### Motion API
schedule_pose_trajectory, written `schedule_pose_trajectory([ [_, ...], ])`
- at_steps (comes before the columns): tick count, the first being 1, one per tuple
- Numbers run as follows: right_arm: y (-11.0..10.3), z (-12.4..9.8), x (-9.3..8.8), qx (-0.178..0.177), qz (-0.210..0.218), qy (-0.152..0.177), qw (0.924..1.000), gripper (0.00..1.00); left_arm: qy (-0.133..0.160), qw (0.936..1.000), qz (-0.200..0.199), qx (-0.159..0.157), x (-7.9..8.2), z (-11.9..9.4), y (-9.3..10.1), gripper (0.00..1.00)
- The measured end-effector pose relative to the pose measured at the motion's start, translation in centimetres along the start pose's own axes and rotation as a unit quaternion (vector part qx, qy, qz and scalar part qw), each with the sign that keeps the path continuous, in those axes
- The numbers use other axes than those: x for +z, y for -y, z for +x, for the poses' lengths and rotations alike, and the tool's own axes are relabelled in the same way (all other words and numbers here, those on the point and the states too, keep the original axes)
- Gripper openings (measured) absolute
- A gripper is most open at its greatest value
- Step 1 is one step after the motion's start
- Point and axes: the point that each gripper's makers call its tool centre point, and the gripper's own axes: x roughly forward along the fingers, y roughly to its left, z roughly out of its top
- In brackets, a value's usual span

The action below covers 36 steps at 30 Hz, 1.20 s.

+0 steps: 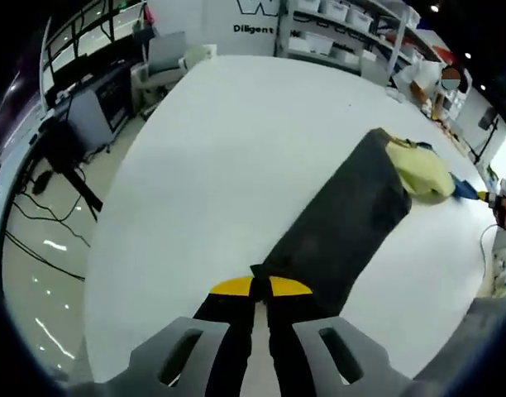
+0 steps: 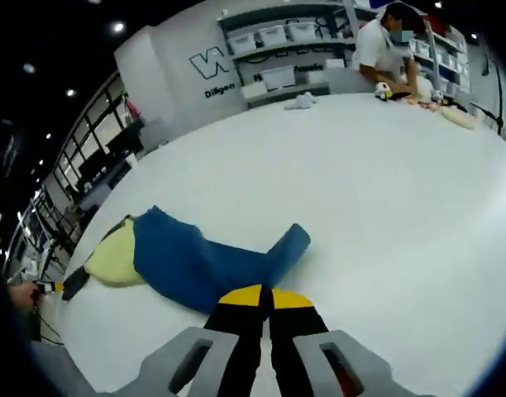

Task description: Fold the garment on the visible template until the final outline fits inside the template.

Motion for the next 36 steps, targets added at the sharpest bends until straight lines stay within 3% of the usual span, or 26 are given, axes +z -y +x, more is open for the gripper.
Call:
schedule_pose_trajectory([
  [16, 2.0, -0.2, 1.2, -0.011, -0.012, -0.009, 0.9998, 0.0, -0.015, 0.9991, 0.02, 0.034, 1.5, 0.2, -3.0, 0.09],
  [21, 1.8, -0.2, 0.5, -0.005, -0.009, -0.021, 0.9997, 0.0, -0.019, 0.9988, 0.025, 0.037, 2.3, 0.5, -3.2, 0.09],
  [26, 1.6, -0.2, -1.3, -0.002, -0.012, -0.04, 0.9991, 0.0, -0.033, 0.998, 0.031, 0.044, 1.8, 0.8, -3.2, 0.1],
  [28, 1.8, -0.3, -1.8, -0.007, -0.012, -0.043, 0.999, 0.0, -0.03, 0.9975, 0.036, 0.052, 1.9, 0.7, -3.4, 0.11],
  [31, 2.3, -0.8, -1.8, -0.021, -0.022, -0.035, 0.9989, 0.02, -0.019, 0.9962, 0.056, 0.064, 2.5, 0.5, -3.4, 0.23],
  [36, 2.0, -1.4, -1.1, -0.025, -0.046, -0.016, 0.9985, 0.04, 0.019, 0.9952, 0.077, 0.058, 4.1, -0.3, -1.2, 0.26],
])
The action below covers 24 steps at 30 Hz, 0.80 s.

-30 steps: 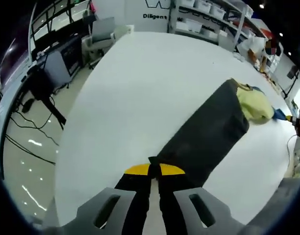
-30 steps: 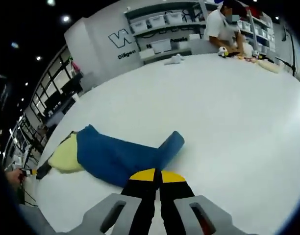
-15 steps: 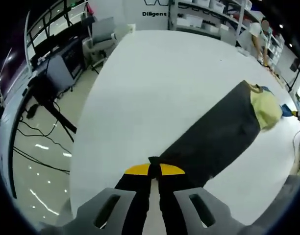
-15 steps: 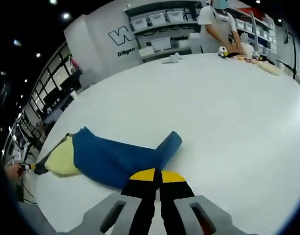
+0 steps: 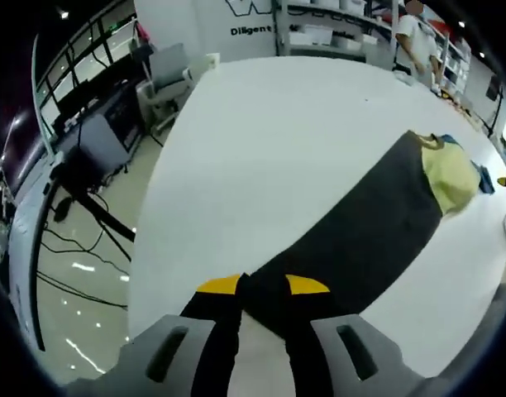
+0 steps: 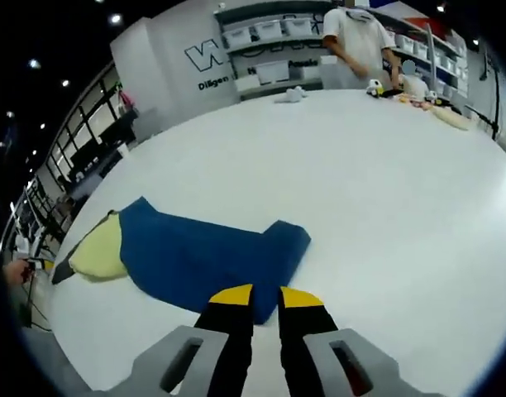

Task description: Fold the garment on the visible template until the final outline fits inside the template.

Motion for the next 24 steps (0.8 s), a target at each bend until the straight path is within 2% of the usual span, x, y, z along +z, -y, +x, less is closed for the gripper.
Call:
schedule_pose_trajectory([
  [1, -0.9, -0.2, 0.5, 0.015, 0.0, 0.013, 0.9998, 0.04, 0.01, 0.9999, 0.001, -0.004, 0.5, -0.1, 0.5, 0.26],
  [3, -2.2, -0.1, 0.6, 0.032, -0.021, 0.012, 0.9992, 0.05, 0.027, 0.9995, 0.003, -0.015, 1.3, -0.3, 1.7, 0.26],
  [4, -3.0, -0.1, 0.9, 0.043, -0.029, 0.017, 0.9985, 0.05, 0.04, 0.9986, 0.011, -0.034, 1.9, -0.3, 3.1, 0.26],
  [9, -8.1, 0.2, 1.2, 0.102, -0.071, 0.021, 0.992, 0.04, 0.072, 0.9934, 0.04, -0.08, 3.7, -0.8, 8.4, 0.28],
  [10, -9.1, 0.3, 1.2, 0.108, -0.081, 0.022, 0.9906, 0.05, 0.077, 0.9912, 0.051, -0.095, 4.0, -1.0, 10.0, 0.29],
  [15, -13.7, 1.0, 1.0, 0.164, -0.125, 0.024, 0.9783, 0.1, 0.096, 0.9799, 0.107, -0.139, 5.0, -1.3, 15.2, 0.3],
  [20, -17.5, 1.8, -0.3, 0.2, -0.155, 0.008, 0.9673, 0.1, 0.103, 0.9704, 0.129, -0.177, 4.9, -1.6, 19.6, 0.3],
  [23, -20.0, 2.4, -1.3, 0.225, -0.187, -0.004, 0.9563, 0.11, 0.098, 0.9623, 0.153, -0.203, 4.4, -1.5, 22.6, 0.3],
  [24, -20.6, 2.6, -1.5, 0.228, -0.192, -0.005, 0.9544, 0.11, 0.098, 0.957, 0.172, -0.212, 4.3, -1.4, 23.9, 0.3],
])
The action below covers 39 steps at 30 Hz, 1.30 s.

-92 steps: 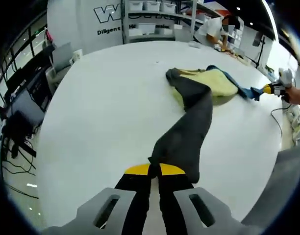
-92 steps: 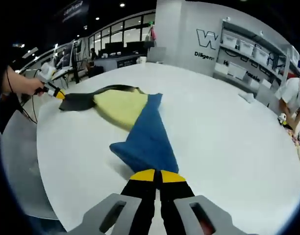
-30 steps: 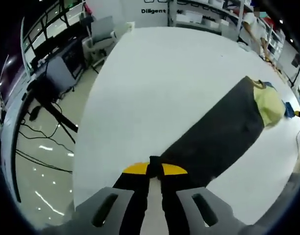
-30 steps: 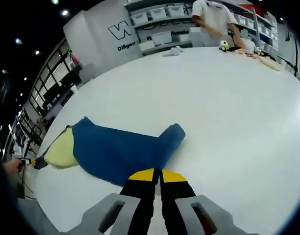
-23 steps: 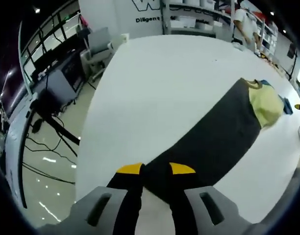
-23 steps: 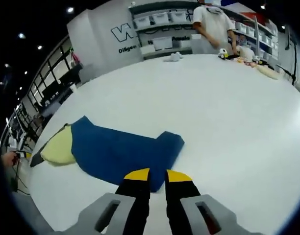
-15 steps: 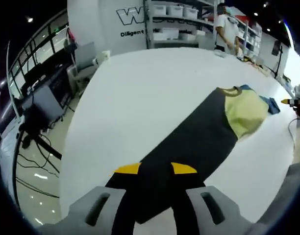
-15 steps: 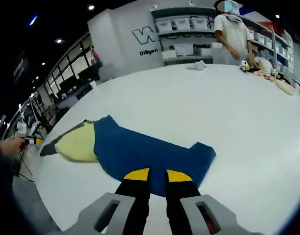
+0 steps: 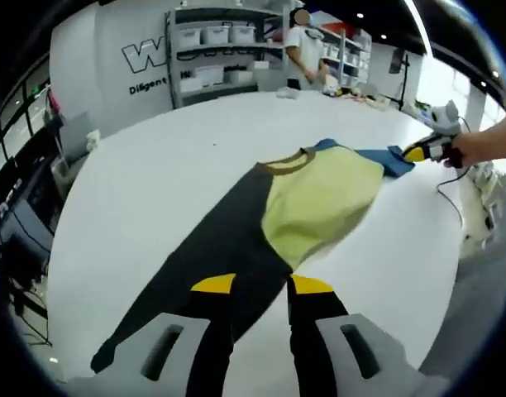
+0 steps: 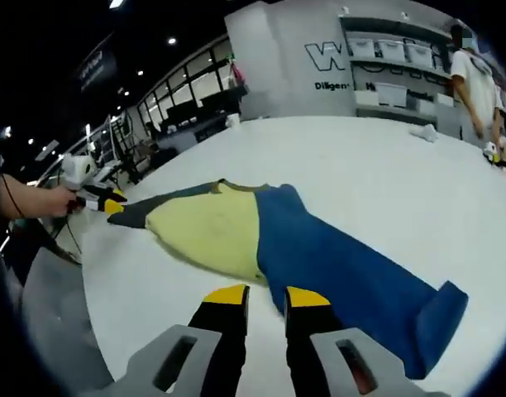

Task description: Fold the garment on the visible template until the final outline fits inside the template.

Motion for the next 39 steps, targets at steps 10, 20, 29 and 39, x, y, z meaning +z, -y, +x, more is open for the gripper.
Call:
schedule_pose_trajectory([
  [10, -4.3, 4.0, -0.9, 0.044, -0.125, -0.057, 0.9895, 0.13, -0.001, 0.9865, 0.162, -0.026, 2.6, 4.5, 5.9, 0.33],
  [20, -8.9, 6.0, -0.3, 0.093, -0.163, -0.061, 0.9804, 0.07, -0.016, 0.9758, 0.217, -0.014, 3.7, 7.6, 6.3, 0.27],
  [29, -12.9, 8.2, 0.6, 0.133, -0.193, -0.056, 0.9706, 0.05, 0.003, 0.9862, 0.163, -0.028, 5.8, 7.9, 5.5, 0.1],
  [39, -16.6, 11.4, 2.1, 0.143, -0.281, -0.036, 0.9483, 0.07, 0.019, 0.9967, 0.063, -0.048, 7.6, 7.5, 5.1, 0.09],
])
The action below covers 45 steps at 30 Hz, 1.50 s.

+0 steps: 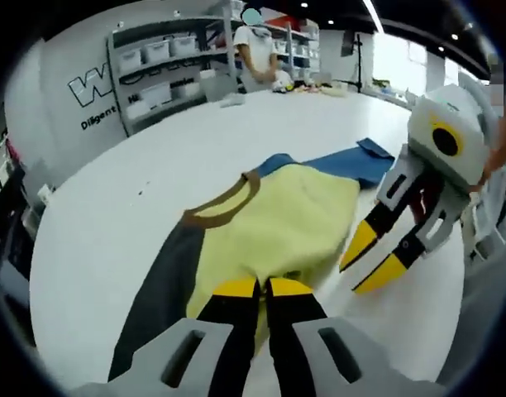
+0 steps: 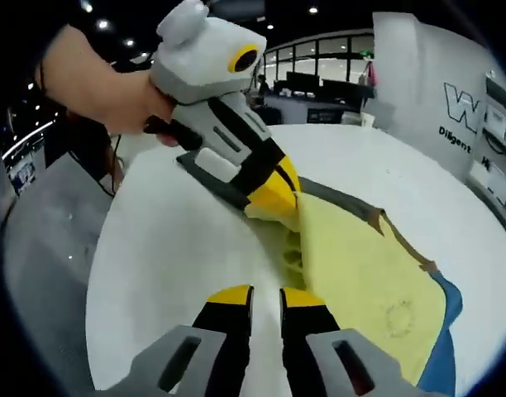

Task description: Fold the garment on the visible template until the final outline fits inside the template.

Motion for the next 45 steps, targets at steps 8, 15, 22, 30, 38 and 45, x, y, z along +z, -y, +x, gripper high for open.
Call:
schedule_pose_trajectory([
  [8, 1.2, 1.7, -0.3, -0.02, -0.037, -0.024, 0.9988, 0.1, -0.001, 0.9998, -0.018, -0.007, 0.0, -0.1, 0.4, 0.09],
  [15, 2.4, 2.3, -0.6, -0.033, -0.029, -0.031, 0.9986, 0.12, 0.001, 0.9997, -0.021, -0.014, 0.1, -0.1, 0.7, 0.09],
  [22, 3.1, 2.7, -1.1, -0.035, -0.03, -0.047, 0.9978, 0.08, 0.005, 0.9996, -0.023, -0.019, 0.7, 0.0, 0.8, 0.09],
  [30, 3.3, 2.9, -2.4, -0.035, -0.023, -0.064, 0.9971, 0.0, 0.01, 0.9995, -0.022, -0.019, 1.4, -0.1, 0.7, 0.09],
  [38, 3.1, 2.6, -2.5, -0.022, -0.015, -0.068, 0.9973, 0.0, 0.005, 0.9996, -0.024, -0.013, 1.3, 0.0, 0.2, 0.09],
  [45, 1.6, 0.2, -1.4, 0.009, -0.008, -0.044, 0.999, 0.0, -0.002, 0.9997, -0.024, -0.005, 1.0, 0.1, -0.3, 0.09],
])
